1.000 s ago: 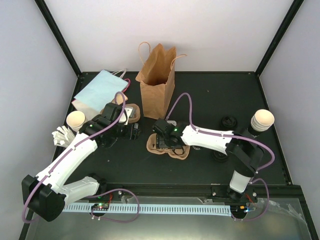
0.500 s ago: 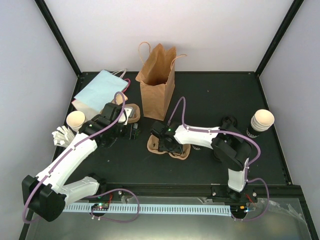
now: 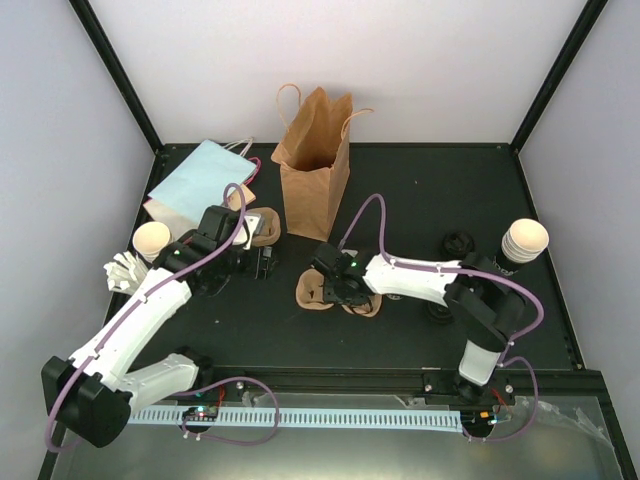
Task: Pack the takeout coffee
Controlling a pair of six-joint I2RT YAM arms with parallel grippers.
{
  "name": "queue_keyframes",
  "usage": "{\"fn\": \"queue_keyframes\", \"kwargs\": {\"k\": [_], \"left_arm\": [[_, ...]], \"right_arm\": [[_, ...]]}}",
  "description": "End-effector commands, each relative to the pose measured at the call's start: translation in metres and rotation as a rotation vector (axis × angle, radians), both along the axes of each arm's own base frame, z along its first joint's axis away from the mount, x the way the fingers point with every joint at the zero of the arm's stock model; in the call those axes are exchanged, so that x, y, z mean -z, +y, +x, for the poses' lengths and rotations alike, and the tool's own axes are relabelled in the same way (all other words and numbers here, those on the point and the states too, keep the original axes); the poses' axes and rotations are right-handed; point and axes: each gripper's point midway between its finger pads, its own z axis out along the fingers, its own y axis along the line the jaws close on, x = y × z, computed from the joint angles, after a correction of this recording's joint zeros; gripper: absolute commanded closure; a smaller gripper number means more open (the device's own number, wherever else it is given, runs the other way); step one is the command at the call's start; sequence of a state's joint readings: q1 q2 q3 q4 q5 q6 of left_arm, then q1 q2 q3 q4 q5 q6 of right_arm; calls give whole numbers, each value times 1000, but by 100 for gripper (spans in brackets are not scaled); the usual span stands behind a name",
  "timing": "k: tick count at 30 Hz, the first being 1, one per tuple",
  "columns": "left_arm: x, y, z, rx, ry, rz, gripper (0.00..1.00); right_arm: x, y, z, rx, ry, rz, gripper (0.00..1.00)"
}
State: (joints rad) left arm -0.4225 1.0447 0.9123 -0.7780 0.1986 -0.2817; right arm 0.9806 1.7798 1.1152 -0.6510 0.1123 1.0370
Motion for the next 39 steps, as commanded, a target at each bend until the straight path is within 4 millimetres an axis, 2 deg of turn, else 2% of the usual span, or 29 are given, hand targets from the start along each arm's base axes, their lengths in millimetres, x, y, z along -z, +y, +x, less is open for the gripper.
{"fn": "queue_keyframes", "kwargs": {"k": [1, 10, 16, 22, 26, 30, 35, 39], "left_arm": [[-22, 7, 4, -10, -58, 10, 26], [-32, 12, 5, -21, -75, 20, 26], [-45, 19, 8, -37, -100, 33, 26], [-77, 29, 14, -78, -173, 29, 26], [-105, 32, 17, -104, -237, 1, 25], [-129, 32, 24, -113, -273, -15, 25], [-162, 20, 36, -74, -341, -64, 23], [-183, 12, 54, -63, -403, -86, 3]], "right_arm": [[-25, 14, 11, -68, -87, 97, 58], [-48, 17, 11, -151, -152, 145, 66], [-80, 21, 13, -302, -258, 174, 66], [-129, 32, 15, -490, -419, 230, 66], [-159, 34, 17, -573, -519, 241, 65], [-185, 31, 19, -618, -607, 228, 64], [-229, 18, 15, -628, -753, 267, 62], [-255, -1, 14, -584, -848, 268, 61]]}}
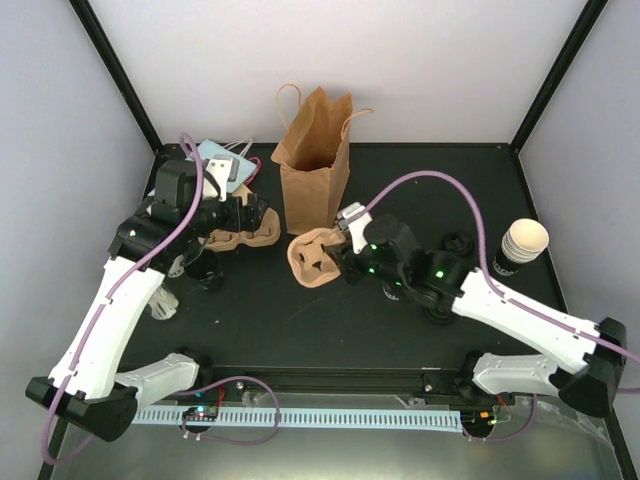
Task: Pack the takeout coffee
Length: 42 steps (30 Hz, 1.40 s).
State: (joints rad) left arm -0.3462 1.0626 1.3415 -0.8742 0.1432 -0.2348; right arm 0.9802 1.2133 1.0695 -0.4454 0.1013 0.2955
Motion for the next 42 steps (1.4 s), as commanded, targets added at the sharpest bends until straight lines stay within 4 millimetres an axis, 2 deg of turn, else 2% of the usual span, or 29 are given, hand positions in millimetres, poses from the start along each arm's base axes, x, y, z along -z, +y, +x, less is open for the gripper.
{"fn": "queue_keyframes", "kwargs": {"k": [1, 2, 6, 12, 17, 23, 29, 31, 32, 35, 39, 42], "left_arm": [[-30, -9, 21, 24, -85, -25, 1], [-38, -11, 27, 26, -102, -28, 1], [-46, -25, 59, 49, -98, -17, 1], [-44, -35, 121, 8, -78, 42, 1], [-39, -36, 173, -38, -46, 152, 8], [-19, -50, 211, -29, -18, 161, 14], [6, -64, 220, 4, 39, 121, 25], [14, -67, 220, 18, 62, 113, 31], [16, -69, 220, 22, 70, 112, 36], [20, -74, 217, 54, 83, 99, 62], [7, -88, 206, 139, 63, 64, 97], [-7, -92, 195, 182, 23, 78, 98]], "right_arm": [[-43, -19, 7, 49, -153, 57, 62], [-47, -24, 8, 63, -165, 54, 62], [-60, -46, 12, 144, -211, 34, 63], [-82, -88, 23, 316, -275, 10, 63], [-97, -110, 19, 361, -300, 15, 63], [-113, -125, 12, 363, -321, -20, 63], [-129, -139, 5, 370, -358, -18, 63], [-132, -141, 3, 369, -365, -15, 63], [-133, -141, 3, 362, -366, -16, 63], [-136, -140, 2, 357, -366, -21, 63], [-141, -140, 1, 344, -371, -32, 63], [-149, -141, 0, 337, -378, -35, 63]]}}
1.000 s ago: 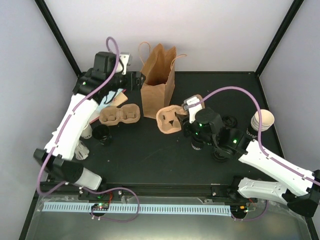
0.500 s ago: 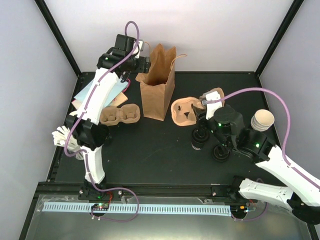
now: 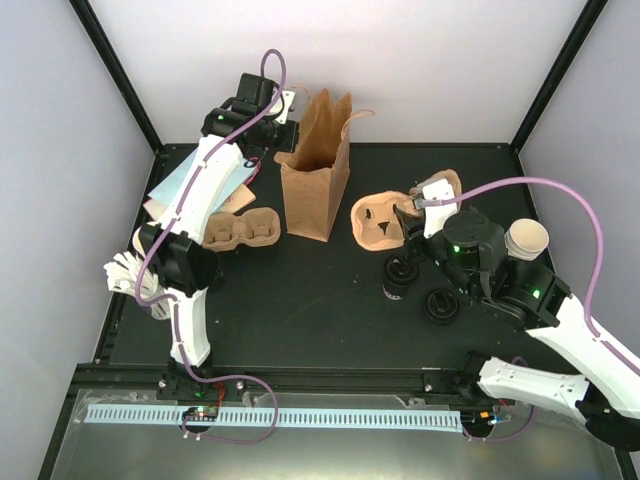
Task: Pack the takeout coffee
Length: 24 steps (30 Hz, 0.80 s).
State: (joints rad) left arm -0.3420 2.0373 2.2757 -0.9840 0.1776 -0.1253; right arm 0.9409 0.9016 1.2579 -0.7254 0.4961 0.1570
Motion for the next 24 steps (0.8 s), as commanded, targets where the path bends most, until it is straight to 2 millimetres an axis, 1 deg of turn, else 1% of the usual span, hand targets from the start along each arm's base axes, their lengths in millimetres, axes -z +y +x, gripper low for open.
{"fn": "queue_keyframes", "kwargs": {"k": [1, 2, 6, 10, 11, 14, 16, 20, 24], "left_arm": [[-44, -12, -24, 116, -92, -26, 99], [-50, -13, -29, 132, -108, -22, 99], [-51, -16, -52, 179, -129, -2, 98], [-54, -22, -75, 225, -164, 17, 99], [-54, -24, -80, 240, -172, 27, 99], [-52, -35, -98, 300, -197, 82, 98], [-44, -40, -108, 330, -197, 124, 99], [-32, -36, -118, 318, -174, 165, 99], [-31, -35, -127, 327, -165, 171, 98]], "right_arm": [[-19, -8, -2, 8, -31, -12, 63], [-22, -8, -2, 5, -31, -11, 63], [-33, -11, -5, 9, -22, 15, 63], [-52, -11, -9, -1, -9, 66, 63], [-57, -10, -11, -7, -10, 80, 63], [-64, -7, -11, -14, -2, 90, 62], [-69, -7, -9, -10, 0, 94, 62], [-81, -2, -12, -35, -11, 132, 62], [-96, 2, -17, -81, -33, 181, 62]]}}
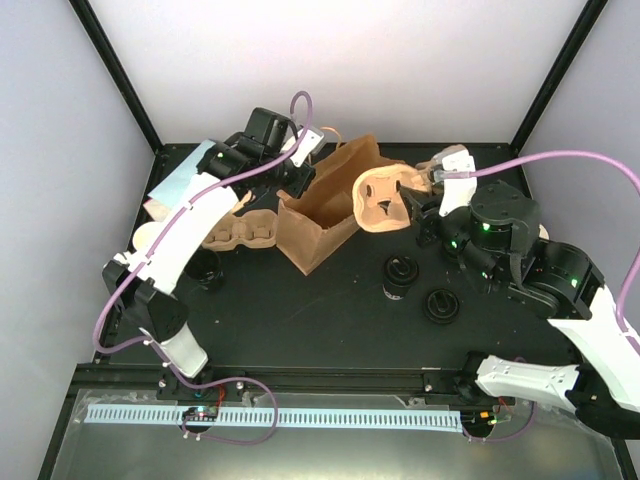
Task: Pack the takeout coffee
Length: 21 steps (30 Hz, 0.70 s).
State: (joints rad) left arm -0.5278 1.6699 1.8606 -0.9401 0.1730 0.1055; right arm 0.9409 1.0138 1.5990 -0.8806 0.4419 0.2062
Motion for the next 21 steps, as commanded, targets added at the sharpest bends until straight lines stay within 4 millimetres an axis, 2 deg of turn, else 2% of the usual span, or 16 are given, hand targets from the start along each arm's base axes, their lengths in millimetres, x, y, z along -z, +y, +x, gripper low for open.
{"fn": "queue_keyframes", "kwargs": {"k": [1, 5, 8, 13, 15, 18, 21], "left_arm": [[-17, 8, -6, -1, -75, 24, 98], [-26, 6, -8, 14, -124, 15, 99], [-35, 7, 0, 10, -198, 24, 98], [-62, 10, 19, -8, -324, 69, 99], [-69, 13, 29, -24, -377, 108, 99], [-73, 7, 37, 0, -426, 128, 98], [-67, -9, 31, 75, -423, 116, 98]], "right_arm": [[-26, 2, -10, -55, -33, 82, 62], [-39, 12, -14, -116, -56, 122, 62], [-49, 19, -15, -143, -68, 149, 62], [-62, 22, -12, -142, -83, 185, 62], [-62, 23, -11, -137, -84, 188, 62], [-57, 24, -8, -127, -77, 185, 63], [-49, 25, -6, -118, -65, 174, 63]]}}
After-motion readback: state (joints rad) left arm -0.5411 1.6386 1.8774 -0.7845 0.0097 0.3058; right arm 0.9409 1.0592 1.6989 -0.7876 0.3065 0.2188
